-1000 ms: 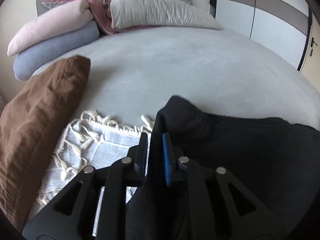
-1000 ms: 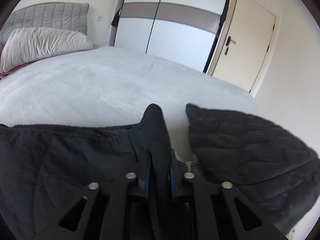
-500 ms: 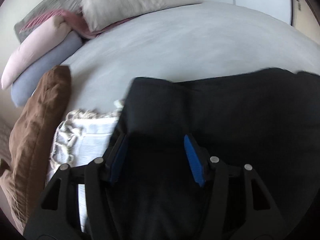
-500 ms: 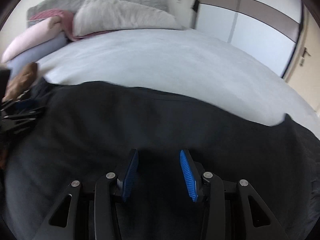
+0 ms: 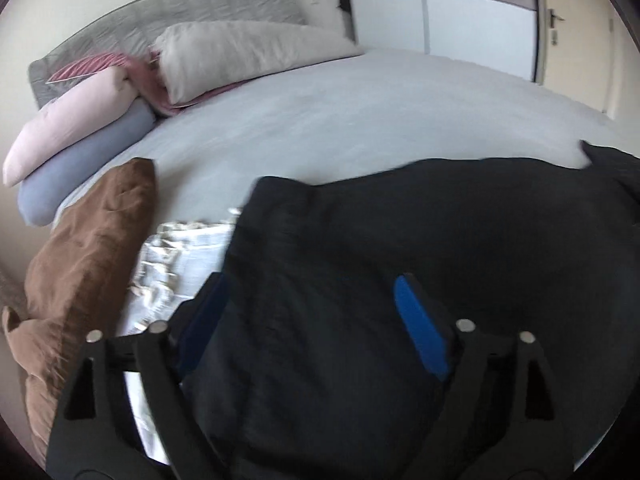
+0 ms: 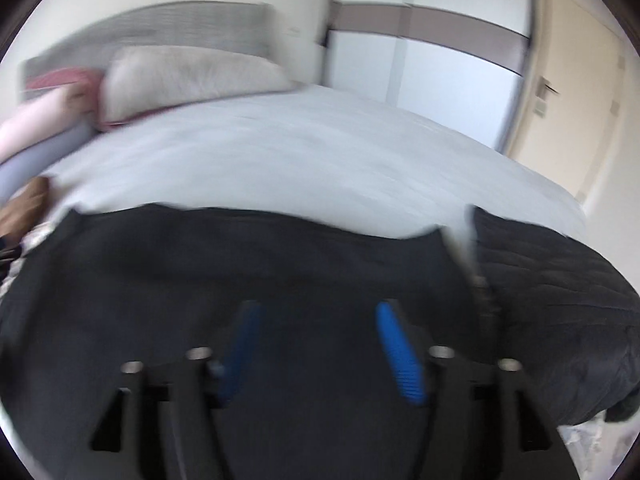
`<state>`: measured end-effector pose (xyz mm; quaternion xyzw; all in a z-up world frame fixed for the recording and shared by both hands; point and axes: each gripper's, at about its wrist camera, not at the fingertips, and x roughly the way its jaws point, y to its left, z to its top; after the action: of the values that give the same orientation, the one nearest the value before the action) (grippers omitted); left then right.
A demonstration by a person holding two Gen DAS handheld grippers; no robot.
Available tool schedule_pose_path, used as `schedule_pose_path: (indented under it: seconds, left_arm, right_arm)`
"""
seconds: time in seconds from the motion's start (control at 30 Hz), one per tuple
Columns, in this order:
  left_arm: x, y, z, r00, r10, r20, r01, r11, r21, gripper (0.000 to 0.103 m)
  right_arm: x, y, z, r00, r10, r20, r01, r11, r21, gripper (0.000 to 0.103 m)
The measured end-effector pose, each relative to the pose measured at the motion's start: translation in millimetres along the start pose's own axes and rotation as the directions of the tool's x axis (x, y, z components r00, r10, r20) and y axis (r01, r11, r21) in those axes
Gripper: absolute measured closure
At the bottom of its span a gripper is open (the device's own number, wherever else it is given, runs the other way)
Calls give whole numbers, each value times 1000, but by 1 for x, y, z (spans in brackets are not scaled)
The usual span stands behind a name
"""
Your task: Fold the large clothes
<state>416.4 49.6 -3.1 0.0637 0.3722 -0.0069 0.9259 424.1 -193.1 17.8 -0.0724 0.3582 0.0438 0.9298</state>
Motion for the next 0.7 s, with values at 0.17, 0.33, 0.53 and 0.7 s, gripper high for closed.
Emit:
schedule_pose_path:
  seconds: [0.17,0.33,0.53,0.7]
  left_arm:
    - [0,-29,-64,985,-131,-110,126,991,-45,9]
    - [-3,58,-102,991,63,-119,-77,990,-122,8]
    - [-56,83,-105,981,79,-176,-116,971,-211,8]
    - [-121,41,-113,985,-2,-172,-30,982,-187,8]
  right_arm:
    - [-8,40,-58,994,35,-106,-41,997,-57,19]
    - [-27,-60,-115,981,-105,-165,131,978,161,19]
    - [-87,-102,-148,970,-159,-184,211,927,310,18]
    - [-156,-62,-149,988,-120,-94,144,934,326,16]
